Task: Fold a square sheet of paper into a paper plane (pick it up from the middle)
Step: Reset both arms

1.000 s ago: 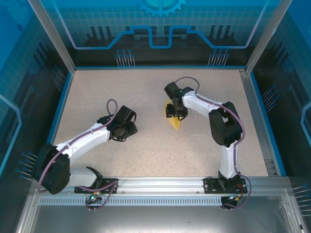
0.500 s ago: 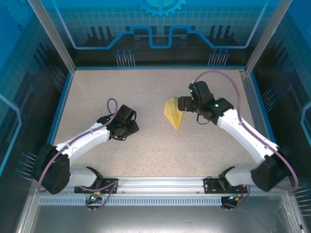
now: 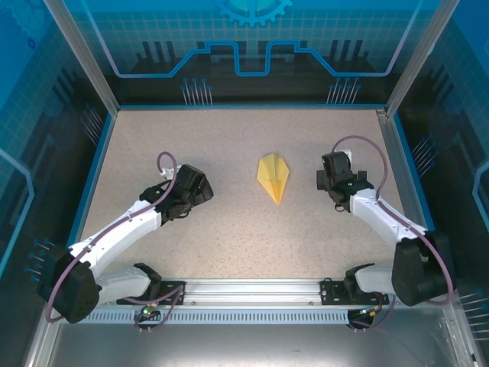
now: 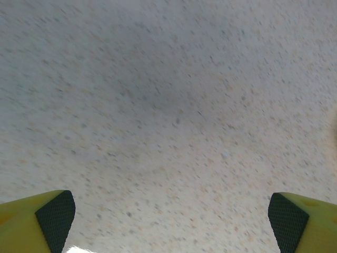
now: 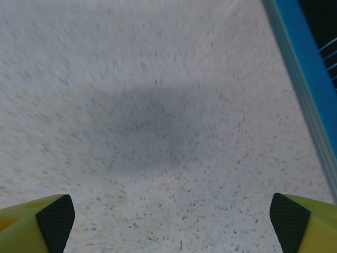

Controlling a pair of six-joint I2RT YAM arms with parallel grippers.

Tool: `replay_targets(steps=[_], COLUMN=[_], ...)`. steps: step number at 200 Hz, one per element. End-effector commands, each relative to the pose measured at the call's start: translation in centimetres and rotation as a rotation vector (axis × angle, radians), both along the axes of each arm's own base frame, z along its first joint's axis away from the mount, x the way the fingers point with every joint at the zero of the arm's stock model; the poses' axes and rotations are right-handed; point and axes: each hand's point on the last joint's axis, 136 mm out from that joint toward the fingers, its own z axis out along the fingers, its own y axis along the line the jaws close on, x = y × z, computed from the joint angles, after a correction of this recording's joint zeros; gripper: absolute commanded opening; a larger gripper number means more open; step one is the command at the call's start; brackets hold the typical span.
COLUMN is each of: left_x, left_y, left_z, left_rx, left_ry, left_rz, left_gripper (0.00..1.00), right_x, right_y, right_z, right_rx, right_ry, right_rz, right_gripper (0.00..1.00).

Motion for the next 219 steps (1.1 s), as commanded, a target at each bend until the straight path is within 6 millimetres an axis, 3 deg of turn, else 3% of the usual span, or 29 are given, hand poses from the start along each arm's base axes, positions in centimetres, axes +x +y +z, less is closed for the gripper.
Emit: replay_targets(steps=[1,20,54,82,120,143,150,201,219], left_x=[0.5,0.9,2.1,3.3,4.4,5.9,6.3,8.8,8.8], left_y=[3.7,5.1,7.5,9.9,12.6,12.5,12.2,11.3,11.4], left_z=[2.8,3.6,4.3,4.4,2.9,1.8,1.5,0.4,-0.5], left_rx=[0.158,0.221,0.31,0.385,0.396,0.414,0.422,0.452,0.459], left_ry=[-0.075,-0.12,-0.208,-0.283,-0.343,-0.372,-0.368,-0.423,-0.44], left_rz=[0.071,0.087,0.1,0.128,0.189,0.152,0.123,0.019,0.004], left_gripper=[0.99,0.98,0.99,0.98,0.98,0.99,0.99,0.98,0.98], right_x=[2.9,3.6,4.1,2.6,4.1,5.7,5.6,5.8,5.8], right_y=[1.7,3.8,4.9,3.8,2.8,4.3,3.5,3.4,3.3], right_z=[-0.3,-0.4,-0.1,1.1,1.0,-1.5,-1.8,-1.8,-1.8], right_rx=[0.073,0.12,0.114,0.113,0.165,0.173,0.207,0.203,0.203], right_ry=[-0.144,-0.23,-0.303,-0.434,-0.445,-0.396,-0.379,-0.386,-0.388], right_rz=[0.149,0.282,0.383,0.372,0.379,0.466,0.437,0.424,0.422], right_gripper=[0.99,0.99,0.99,0.99,0.99,0.99,0.99,0.99,0.99])
